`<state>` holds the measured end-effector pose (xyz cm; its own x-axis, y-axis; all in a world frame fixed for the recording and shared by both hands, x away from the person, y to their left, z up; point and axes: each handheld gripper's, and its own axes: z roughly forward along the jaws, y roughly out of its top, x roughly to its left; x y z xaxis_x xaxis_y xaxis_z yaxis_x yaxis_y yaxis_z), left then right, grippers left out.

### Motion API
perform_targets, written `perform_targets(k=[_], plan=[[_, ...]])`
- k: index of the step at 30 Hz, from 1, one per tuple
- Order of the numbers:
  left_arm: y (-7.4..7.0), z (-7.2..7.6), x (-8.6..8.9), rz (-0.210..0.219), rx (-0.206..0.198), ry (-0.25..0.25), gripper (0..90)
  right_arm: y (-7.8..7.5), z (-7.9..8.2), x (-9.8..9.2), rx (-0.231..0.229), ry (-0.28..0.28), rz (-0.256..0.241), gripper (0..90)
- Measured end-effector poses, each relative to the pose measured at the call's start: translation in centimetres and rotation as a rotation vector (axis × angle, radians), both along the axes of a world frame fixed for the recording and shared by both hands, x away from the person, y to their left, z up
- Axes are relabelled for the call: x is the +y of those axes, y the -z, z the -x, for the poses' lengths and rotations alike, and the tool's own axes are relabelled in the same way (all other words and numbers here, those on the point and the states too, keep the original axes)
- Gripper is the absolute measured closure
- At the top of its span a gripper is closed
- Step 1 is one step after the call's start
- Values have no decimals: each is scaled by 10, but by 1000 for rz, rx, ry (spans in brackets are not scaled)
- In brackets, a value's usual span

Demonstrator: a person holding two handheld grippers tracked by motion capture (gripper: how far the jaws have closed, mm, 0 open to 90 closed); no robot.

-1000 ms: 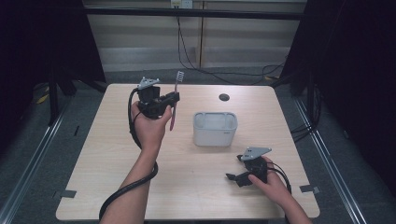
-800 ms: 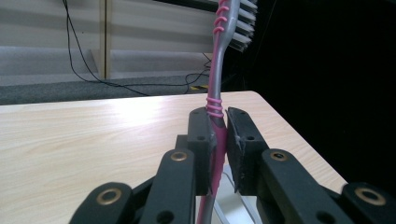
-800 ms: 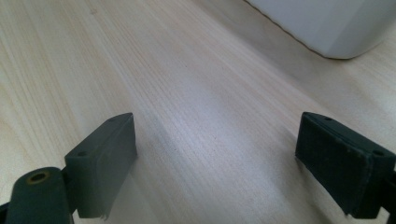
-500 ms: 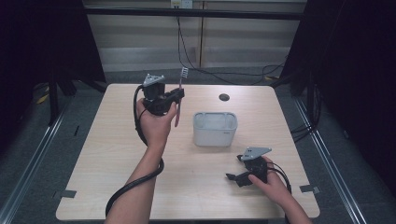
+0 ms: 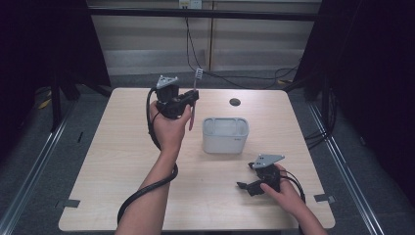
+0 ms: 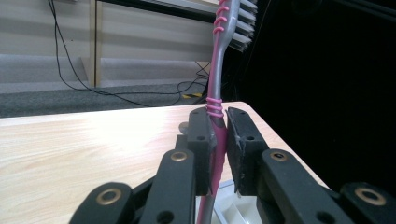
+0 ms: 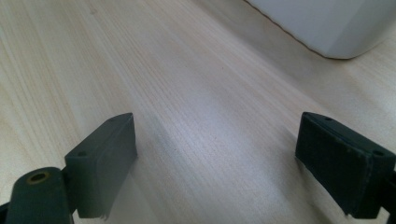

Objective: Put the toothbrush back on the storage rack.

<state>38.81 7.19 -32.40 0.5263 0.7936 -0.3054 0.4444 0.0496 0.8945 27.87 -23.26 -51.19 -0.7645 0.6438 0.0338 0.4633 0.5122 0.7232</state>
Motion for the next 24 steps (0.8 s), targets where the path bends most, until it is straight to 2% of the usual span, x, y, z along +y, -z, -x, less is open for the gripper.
perform_targets(k=[6, 11, 24], plan=[[2, -3, -5, 18, -6, 2, 804, 0, 0, 0, 0, 0, 0, 118], [5, -7, -10, 34, 6, 5, 804, 0, 0, 0, 0, 1, -1, 118], [11, -12, -16, 34, 9, 9, 804, 0, 0, 0, 0, 1, -1, 118]])
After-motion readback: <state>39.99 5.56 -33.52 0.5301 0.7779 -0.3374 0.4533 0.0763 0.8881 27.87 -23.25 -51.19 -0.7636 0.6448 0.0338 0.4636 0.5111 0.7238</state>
